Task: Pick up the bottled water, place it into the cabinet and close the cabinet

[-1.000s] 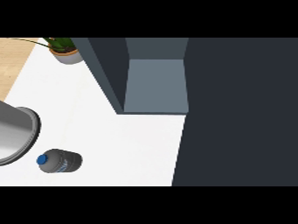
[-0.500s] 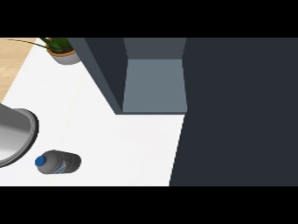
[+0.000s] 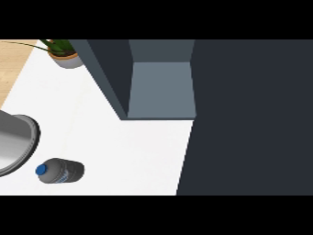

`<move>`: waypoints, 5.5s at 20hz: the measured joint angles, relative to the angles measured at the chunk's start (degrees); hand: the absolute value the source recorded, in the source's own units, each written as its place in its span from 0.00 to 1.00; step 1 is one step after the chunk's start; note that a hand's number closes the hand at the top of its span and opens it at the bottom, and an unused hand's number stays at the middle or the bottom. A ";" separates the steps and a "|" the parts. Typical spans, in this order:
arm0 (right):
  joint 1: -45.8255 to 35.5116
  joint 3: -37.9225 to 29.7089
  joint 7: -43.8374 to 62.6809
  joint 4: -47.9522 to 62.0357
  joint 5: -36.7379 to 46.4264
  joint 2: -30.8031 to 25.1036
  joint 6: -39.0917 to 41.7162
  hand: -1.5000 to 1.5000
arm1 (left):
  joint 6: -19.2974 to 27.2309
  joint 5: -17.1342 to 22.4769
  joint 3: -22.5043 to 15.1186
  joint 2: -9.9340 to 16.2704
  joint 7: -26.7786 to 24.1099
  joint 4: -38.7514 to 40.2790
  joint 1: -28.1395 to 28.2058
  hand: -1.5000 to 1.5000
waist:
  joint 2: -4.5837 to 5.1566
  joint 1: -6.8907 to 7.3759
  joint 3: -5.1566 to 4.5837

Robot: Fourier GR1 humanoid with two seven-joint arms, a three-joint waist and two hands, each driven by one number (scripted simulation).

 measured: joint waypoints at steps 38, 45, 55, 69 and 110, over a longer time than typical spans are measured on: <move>-4.49 5.05 2.54 -0.08 1.24 -5.18 -8.53 0.00 | 13.43 -54.08 -10.10 -5.48 -46.21 62.49 -24.07 0.00 | 0.13 -0.92 -0.16; -5.58 4.42 3.10 -0.06 1.01 -6.43 -9.33 0.00 | 16.92 -53.72 -11.43 -5.28 -51.62 70.80 -28.41 0.00 | 0.16 -0.94 -0.16; -4.92 5.66 1.90 0.19 0.87 -7.74 -10.88 0.00 | 17.68 -52.83 -14.99 -6.99 -55.49 76.41 -32.44 1.00 | 0.12 -0.92 -0.14; -5.10 5.70 1.23 0.30 0.47 -9.45 -12.66 0.00 | 39.83 -55.25 -17.61 -15.92 -62.48 69.68 -33.73 1.00 | -0.03 -0.45 -0.04; 0.37 5.62 -4.41 -0.48 -1.31 -14.16 -14.31 0.00 | 79.29 -15.48 -46.82 -21.05 -32.99 62.21 -61.54 1.00 | 0.29 -1.38 0.02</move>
